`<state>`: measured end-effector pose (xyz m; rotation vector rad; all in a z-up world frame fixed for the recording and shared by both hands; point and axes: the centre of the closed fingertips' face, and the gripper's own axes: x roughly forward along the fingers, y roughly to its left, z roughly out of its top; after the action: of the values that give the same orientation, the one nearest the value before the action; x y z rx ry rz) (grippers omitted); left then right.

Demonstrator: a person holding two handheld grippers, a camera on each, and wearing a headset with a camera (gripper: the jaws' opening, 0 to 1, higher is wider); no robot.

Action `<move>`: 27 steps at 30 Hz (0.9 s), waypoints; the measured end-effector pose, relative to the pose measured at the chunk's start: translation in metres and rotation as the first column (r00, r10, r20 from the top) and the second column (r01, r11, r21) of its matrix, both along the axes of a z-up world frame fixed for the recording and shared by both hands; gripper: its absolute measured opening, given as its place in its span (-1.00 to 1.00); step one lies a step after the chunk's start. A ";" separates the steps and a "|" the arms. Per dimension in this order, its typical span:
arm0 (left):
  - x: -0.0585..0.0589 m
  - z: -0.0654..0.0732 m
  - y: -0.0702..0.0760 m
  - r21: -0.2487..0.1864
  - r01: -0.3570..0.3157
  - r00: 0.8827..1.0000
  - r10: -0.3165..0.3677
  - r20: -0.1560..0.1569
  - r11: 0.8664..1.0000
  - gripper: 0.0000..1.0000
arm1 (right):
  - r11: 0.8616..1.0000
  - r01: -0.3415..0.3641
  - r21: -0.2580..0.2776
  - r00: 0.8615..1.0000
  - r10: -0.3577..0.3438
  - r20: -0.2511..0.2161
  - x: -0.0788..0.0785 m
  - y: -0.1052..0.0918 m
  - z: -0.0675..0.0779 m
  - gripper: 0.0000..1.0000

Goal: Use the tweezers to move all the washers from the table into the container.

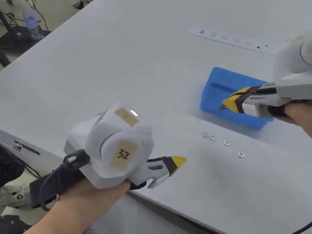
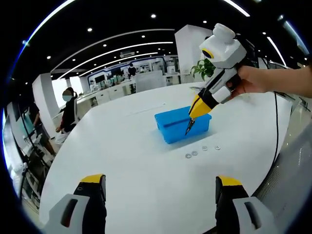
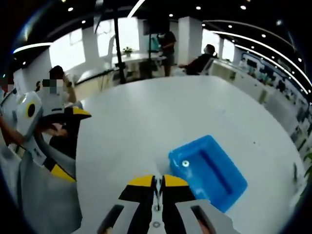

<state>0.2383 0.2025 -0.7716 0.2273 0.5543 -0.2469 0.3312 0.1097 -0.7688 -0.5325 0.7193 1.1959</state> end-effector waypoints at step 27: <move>-0.001 -0.003 -0.001 0.013 0.009 1.000 -0.009 -0.023 1.000 0.86 | 0.992 0.090 0.092 0.993 -0.096 0.065 0.018 0.020 -0.042 -0.96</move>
<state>0.2369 0.2015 -0.7743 0.2403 0.5778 -0.2548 0.3491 0.1298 -0.8107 -0.4592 0.6219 1.1122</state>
